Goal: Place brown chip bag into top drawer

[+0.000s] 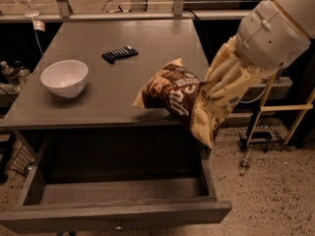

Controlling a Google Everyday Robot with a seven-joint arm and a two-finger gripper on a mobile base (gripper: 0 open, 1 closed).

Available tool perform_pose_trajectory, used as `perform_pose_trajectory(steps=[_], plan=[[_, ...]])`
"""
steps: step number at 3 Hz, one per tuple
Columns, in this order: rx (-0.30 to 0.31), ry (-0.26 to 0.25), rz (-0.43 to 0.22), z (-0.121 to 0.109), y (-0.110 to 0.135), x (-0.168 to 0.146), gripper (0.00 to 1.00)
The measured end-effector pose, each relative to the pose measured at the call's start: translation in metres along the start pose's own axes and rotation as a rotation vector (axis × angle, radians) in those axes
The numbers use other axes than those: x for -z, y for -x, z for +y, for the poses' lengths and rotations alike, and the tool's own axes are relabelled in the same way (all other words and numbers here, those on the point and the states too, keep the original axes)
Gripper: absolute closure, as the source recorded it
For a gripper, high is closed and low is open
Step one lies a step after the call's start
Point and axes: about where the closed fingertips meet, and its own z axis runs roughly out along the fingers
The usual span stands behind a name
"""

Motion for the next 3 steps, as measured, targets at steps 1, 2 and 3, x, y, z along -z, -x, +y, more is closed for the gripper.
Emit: perform_pose_trajectory(steps=[1,2,3], plan=[[0.020,0.009,-0.011,0.002,0.005,-0.004,1.00],[0.038,0.016,-0.016,0.000,0.008,-0.006,1.00],[0.148,0.131,-0.055,0.017,0.037,-0.031,1.00]])
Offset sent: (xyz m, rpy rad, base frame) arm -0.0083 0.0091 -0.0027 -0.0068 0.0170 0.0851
